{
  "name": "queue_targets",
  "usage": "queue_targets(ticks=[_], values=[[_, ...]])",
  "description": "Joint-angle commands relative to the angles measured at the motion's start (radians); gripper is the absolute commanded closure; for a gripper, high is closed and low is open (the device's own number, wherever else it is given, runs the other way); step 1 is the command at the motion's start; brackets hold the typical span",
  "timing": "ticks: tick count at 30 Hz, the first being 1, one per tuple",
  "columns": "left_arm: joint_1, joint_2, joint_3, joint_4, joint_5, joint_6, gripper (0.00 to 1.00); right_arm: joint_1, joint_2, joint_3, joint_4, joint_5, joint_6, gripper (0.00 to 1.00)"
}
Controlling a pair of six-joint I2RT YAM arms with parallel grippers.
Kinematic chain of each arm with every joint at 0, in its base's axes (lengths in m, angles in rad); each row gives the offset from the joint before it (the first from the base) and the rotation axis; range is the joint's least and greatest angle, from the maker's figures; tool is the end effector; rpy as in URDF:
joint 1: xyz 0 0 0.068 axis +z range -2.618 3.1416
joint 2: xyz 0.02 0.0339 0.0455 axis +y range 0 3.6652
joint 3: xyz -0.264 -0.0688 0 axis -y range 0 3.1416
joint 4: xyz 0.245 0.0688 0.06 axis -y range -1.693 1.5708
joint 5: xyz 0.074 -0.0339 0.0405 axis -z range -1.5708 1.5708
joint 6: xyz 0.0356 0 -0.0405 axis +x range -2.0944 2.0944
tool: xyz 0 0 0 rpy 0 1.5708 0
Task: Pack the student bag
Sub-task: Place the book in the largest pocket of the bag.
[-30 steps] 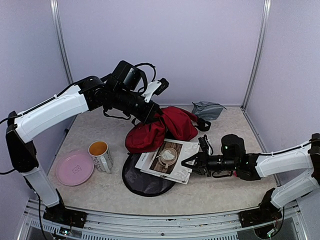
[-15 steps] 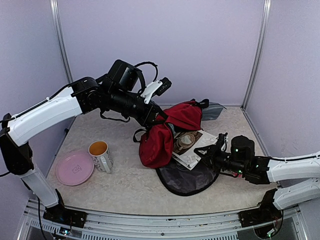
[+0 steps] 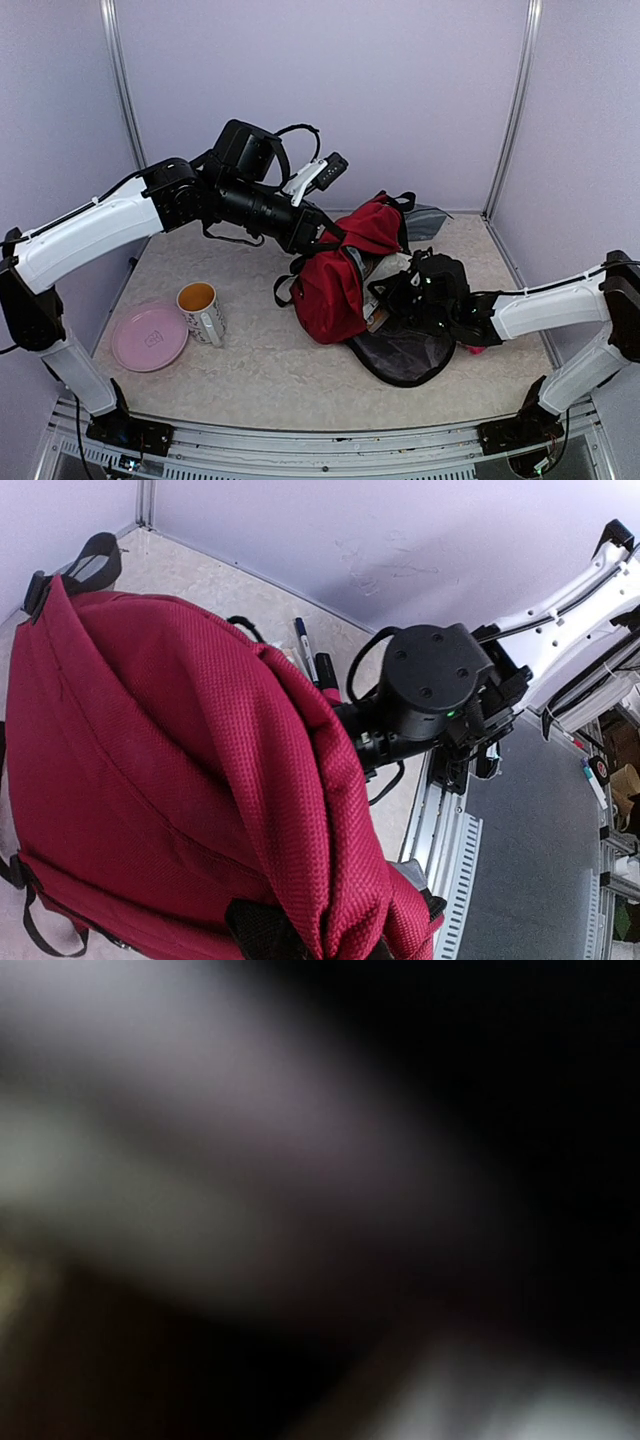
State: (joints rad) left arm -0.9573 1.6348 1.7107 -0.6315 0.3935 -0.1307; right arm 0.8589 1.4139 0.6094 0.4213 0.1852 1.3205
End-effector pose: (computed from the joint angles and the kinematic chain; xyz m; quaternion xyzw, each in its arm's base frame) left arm 0.2004 -0.3083 0.3990 0.4312 0.7467 -0.3929 0.3195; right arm 0.1963 0.2175 0.1986 0.2392 0.7916 0.4584 0.3257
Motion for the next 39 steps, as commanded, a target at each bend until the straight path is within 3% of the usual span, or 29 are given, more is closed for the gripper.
queue_targets(ticks=[1,4,7,12,16,23,27,32,35,39], values=[[-0.016,-0.139,-0.022,0.160,0.109,-0.016,1.00,-0.014,0.095,0.037,0.106,-0.032,-0.058,0.83],[0.020,-0.170,-0.086,0.216,0.104,-0.046,1.00,-0.014,0.140,0.077,0.039,-0.064,-0.091,0.68],[0.092,-0.159,-0.124,0.240,0.073,-0.082,1.00,-0.002,0.153,0.170,-0.176,-0.035,-0.156,0.45],[0.130,-0.126,-0.134,0.227,-0.013,-0.079,1.00,0.001,0.101,0.190,-0.298,-0.069,-0.236,0.14],[0.137,-0.113,-0.135,0.222,-0.046,-0.059,1.00,0.000,0.031,0.203,-0.456,-0.086,-0.306,0.07],[0.172,-0.067,-0.133,0.203,-0.084,-0.040,1.00,0.000,-0.122,0.270,-0.611,-0.261,-0.512,0.08],[0.187,-0.041,-0.129,0.195,-0.080,-0.032,1.00,-0.015,-0.189,0.356,-0.740,-0.273,-0.593,0.07],[0.198,-0.024,-0.132,0.189,-0.111,-0.017,1.00,-0.183,-0.222,0.407,-0.824,-0.341,-0.648,0.07],[0.212,-0.011,-0.131,0.188,-0.108,-0.018,1.00,-0.318,-0.214,0.429,-0.766,-0.378,-0.691,0.07],[0.221,0.000,-0.130,0.184,-0.105,-0.014,1.00,-0.469,-0.061,0.560,-0.711,-0.388,-0.793,0.02]])
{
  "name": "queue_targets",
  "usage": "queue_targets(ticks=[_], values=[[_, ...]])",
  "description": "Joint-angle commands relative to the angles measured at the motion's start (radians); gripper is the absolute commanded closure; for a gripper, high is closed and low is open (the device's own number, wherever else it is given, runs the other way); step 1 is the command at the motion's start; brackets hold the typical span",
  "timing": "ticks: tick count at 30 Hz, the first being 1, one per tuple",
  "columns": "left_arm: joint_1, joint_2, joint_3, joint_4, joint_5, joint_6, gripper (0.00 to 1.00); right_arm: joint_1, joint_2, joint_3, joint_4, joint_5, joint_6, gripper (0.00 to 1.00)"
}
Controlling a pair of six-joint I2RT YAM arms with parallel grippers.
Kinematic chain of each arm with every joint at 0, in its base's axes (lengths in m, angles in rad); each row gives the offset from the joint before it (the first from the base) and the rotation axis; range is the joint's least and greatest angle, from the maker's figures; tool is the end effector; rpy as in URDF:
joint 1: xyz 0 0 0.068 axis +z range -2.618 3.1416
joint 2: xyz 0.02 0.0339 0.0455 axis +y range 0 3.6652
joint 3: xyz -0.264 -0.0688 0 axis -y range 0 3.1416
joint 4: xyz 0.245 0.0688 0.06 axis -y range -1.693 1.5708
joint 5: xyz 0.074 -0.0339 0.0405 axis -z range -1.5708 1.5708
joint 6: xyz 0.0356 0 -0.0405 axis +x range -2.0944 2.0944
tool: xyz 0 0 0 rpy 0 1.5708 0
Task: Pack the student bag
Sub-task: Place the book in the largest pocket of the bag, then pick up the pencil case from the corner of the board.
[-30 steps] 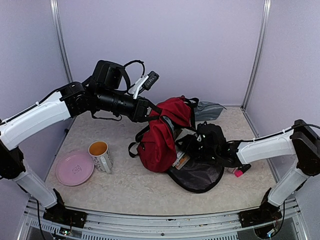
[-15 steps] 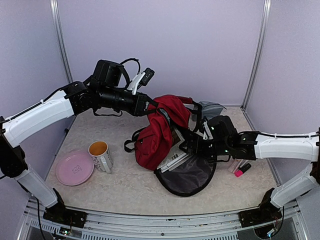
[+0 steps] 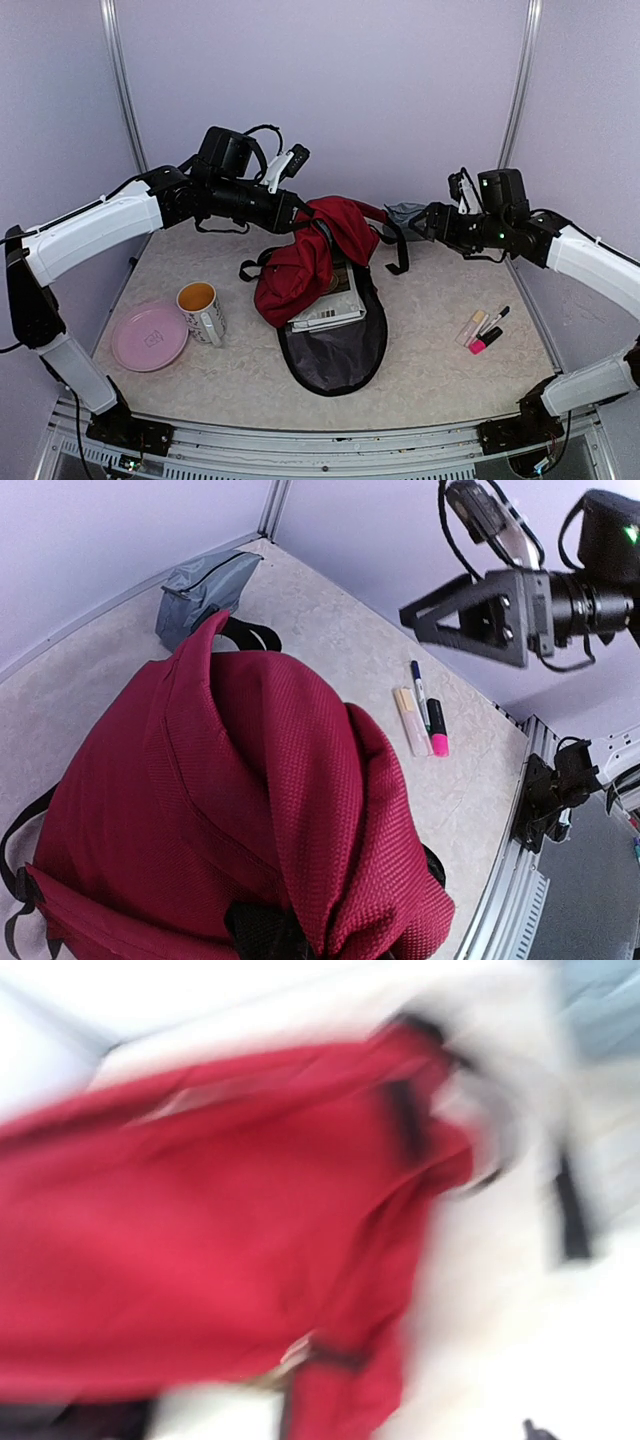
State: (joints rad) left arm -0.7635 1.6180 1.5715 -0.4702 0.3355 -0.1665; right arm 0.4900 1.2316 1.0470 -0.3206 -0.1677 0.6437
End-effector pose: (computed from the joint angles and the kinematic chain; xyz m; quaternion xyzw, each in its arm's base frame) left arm 0.2618 -0.2668 0.3726 0.3309 0.7898 -0.3514 0.3786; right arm 0.2438 0.1368 0.3237 0.0235 0.8591 0.3327 0.3883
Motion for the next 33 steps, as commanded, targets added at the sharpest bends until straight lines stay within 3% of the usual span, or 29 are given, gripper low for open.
queue_targets(ticks=[1,9,21,26,29,31,32,33], values=[[0.027,0.018,0.009,0.022,-0.052,0.026,1.00,-0.131,0.181,0.177,0.031,-0.023,-0.131,0.02],[0.030,0.016,0.006,0.020,-0.067,0.045,1.00,-0.289,0.647,0.538,0.030,0.213,-0.131,0.00],[0.047,0.036,-0.001,0.025,-0.053,0.056,1.00,-0.396,1.089,0.914,-0.012,0.108,-0.061,0.00],[0.052,0.053,-0.002,0.023,-0.051,0.057,1.00,-0.413,1.179,0.940,0.139,-0.099,-0.034,0.00],[0.055,0.058,0.001,0.022,-0.050,0.057,1.00,-0.424,1.215,0.929,0.237,-0.251,0.031,0.08],[0.059,0.058,0.001,0.022,-0.049,0.057,1.00,-0.424,1.229,0.917,0.289,-0.310,0.055,0.18],[0.059,0.058,0.001,0.023,-0.048,0.057,1.00,-0.424,1.233,0.909,0.314,-0.335,0.063,0.30],[0.059,0.058,0.001,0.023,-0.048,0.056,1.00,-0.424,1.235,0.902,0.333,-0.354,0.066,0.48]])
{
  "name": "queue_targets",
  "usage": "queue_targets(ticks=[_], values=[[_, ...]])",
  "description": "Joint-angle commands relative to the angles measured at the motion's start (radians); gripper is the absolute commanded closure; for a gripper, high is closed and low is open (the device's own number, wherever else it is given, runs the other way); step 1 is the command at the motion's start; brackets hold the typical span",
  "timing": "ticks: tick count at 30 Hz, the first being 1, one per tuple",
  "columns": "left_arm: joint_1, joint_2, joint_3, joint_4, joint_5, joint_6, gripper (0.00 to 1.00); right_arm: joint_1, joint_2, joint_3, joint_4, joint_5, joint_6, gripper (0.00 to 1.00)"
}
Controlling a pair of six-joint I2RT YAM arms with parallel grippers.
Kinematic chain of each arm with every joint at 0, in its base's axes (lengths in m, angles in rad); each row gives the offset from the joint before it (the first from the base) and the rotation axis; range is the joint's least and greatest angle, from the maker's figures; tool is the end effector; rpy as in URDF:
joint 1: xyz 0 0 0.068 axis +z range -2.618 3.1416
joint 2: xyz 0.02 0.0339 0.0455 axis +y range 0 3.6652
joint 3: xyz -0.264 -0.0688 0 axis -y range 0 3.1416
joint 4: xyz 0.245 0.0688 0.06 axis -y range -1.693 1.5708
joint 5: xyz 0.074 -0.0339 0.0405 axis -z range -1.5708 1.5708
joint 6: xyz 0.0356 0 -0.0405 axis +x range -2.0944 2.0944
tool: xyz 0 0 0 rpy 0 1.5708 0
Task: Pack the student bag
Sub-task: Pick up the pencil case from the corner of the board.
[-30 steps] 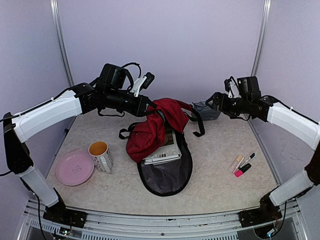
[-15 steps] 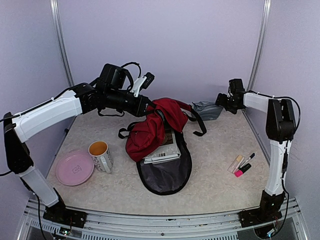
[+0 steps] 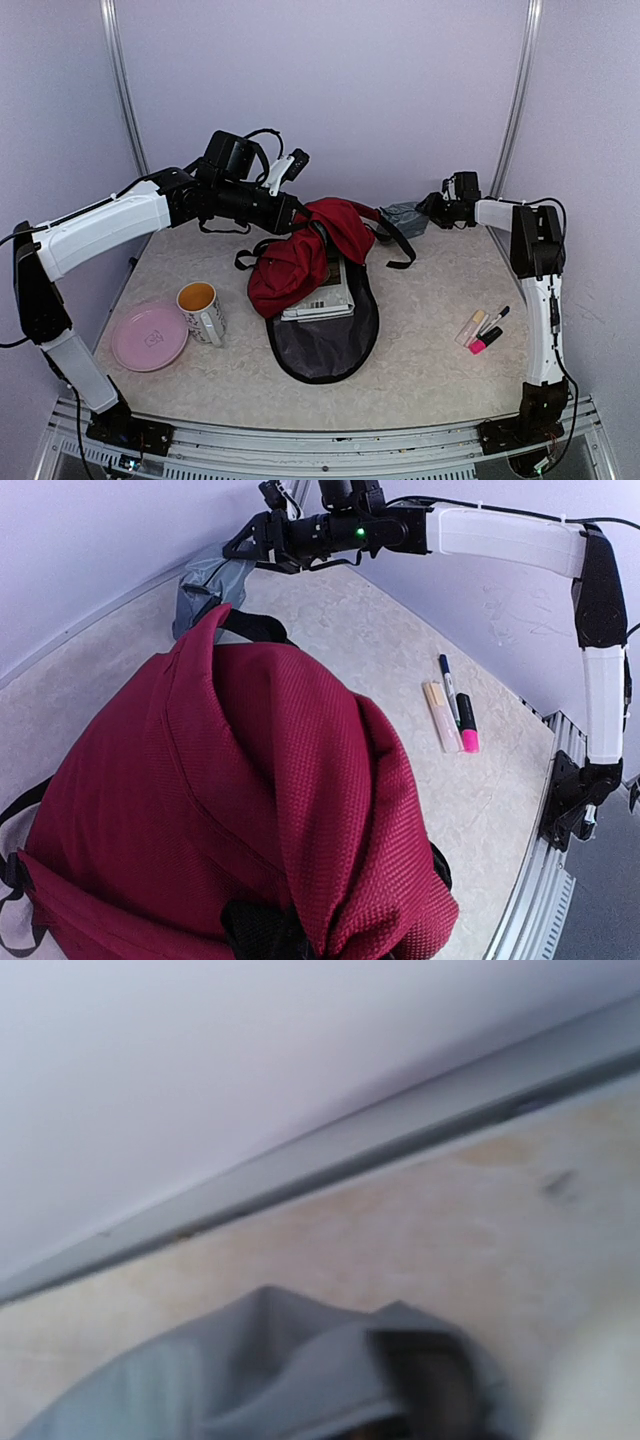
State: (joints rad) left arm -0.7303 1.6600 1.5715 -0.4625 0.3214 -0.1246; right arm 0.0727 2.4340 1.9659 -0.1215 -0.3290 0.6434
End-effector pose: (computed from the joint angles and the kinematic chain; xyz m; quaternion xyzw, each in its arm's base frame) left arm 0.2791 -0.2650 0.3581 0.3315 0.7990 -0.3268 0.3806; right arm 0.5535 0.0518 0.1682 0.1709 0.8567 0.2982 0.3847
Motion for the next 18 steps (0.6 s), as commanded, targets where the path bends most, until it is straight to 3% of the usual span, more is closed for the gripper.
queue_targets(ticks=[1,3,4,10,18], values=[[0.027,0.015,0.001,0.016,-0.032,0.014,1.00,-0.007,0.032,-0.021,0.147,-0.204,0.066,0.63],[0.027,0.013,-0.001,0.018,-0.030,0.012,1.00,-0.007,0.018,-0.036,0.165,-0.211,0.063,0.94],[0.028,0.012,-0.001,0.018,-0.030,0.012,1.00,-0.008,0.003,-0.050,0.173,-0.208,0.059,1.00],[0.030,0.011,-0.006,0.023,-0.027,0.015,1.00,-0.007,-0.234,-0.245,0.234,-0.194,0.004,1.00],[0.035,-0.001,-0.009,0.038,0.010,-0.002,1.00,0.063,-0.785,-0.665,0.249,-0.145,-0.109,1.00]])
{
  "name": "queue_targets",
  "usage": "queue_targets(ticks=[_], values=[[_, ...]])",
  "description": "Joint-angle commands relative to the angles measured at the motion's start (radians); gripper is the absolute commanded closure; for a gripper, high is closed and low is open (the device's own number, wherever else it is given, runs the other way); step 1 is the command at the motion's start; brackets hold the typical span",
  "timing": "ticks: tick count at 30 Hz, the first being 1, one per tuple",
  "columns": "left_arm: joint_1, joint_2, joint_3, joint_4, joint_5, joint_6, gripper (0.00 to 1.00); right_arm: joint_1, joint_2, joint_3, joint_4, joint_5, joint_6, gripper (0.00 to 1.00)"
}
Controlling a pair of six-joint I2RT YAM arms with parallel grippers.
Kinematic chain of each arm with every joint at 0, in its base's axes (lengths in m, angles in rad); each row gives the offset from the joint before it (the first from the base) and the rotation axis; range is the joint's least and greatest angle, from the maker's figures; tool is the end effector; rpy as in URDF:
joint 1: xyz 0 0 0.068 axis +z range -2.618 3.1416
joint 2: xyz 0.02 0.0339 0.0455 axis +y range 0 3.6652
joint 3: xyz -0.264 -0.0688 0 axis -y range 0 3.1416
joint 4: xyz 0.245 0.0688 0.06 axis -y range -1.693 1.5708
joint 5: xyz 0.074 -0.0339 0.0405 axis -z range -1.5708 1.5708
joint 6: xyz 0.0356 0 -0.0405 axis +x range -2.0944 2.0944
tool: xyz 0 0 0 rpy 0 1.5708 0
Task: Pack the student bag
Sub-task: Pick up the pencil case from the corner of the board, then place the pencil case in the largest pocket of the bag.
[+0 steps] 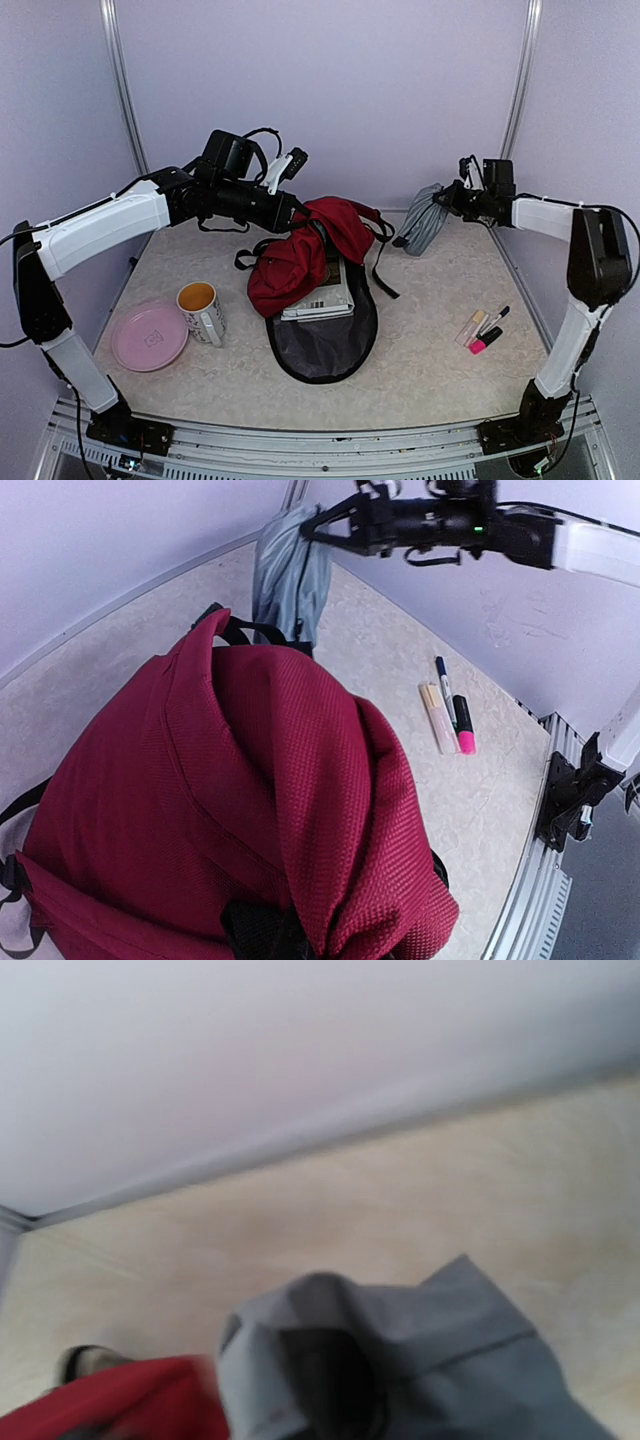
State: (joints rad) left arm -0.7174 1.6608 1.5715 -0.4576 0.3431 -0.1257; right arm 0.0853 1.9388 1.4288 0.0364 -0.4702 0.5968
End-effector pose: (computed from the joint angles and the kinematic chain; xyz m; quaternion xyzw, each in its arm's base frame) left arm 0.2822 -0.2621 0.3584 0.3304 0.7973 -0.3333 0.3795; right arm 0.4492 0.0546 0.2444 0.0924 0.8335 0.3569 0.4115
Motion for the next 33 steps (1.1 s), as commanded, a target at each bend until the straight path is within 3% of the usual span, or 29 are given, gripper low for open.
queue_targets(ticks=[1,5,10,14,18,24,33], values=[[0.022,-0.004,-0.012,0.035,-0.011,-0.002,1.00,0.065,-0.353,-0.172,0.089,-0.001,-0.062,1.00],[0.020,-0.010,-0.017,0.042,-0.021,-0.004,1.00,0.171,-0.598,-0.321,0.053,0.030,-0.066,1.00],[0.015,-0.011,-0.021,0.042,-0.042,0.004,1.00,0.426,-0.805,-0.482,0.070,0.066,-0.068,1.00],[0.011,-0.012,-0.020,0.043,-0.036,0.007,1.00,0.649,-0.871,-0.667,0.325,0.096,0.011,1.00],[0.001,-0.024,-0.030,0.061,-0.007,0.023,1.00,0.810,-0.771,-0.743,0.549,0.164,0.015,1.00],[-0.026,-0.045,-0.036,0.070,-0.003,0.048,1.00,0.823,-0.521,-0.663,0.707,0.186,0.011,1.00],[-0.032,-0.077,-0.039,0.077,0.047,0.049,1.00,0.675,-0.426,-0.566,0.546,0.343,0.016,1.00]])
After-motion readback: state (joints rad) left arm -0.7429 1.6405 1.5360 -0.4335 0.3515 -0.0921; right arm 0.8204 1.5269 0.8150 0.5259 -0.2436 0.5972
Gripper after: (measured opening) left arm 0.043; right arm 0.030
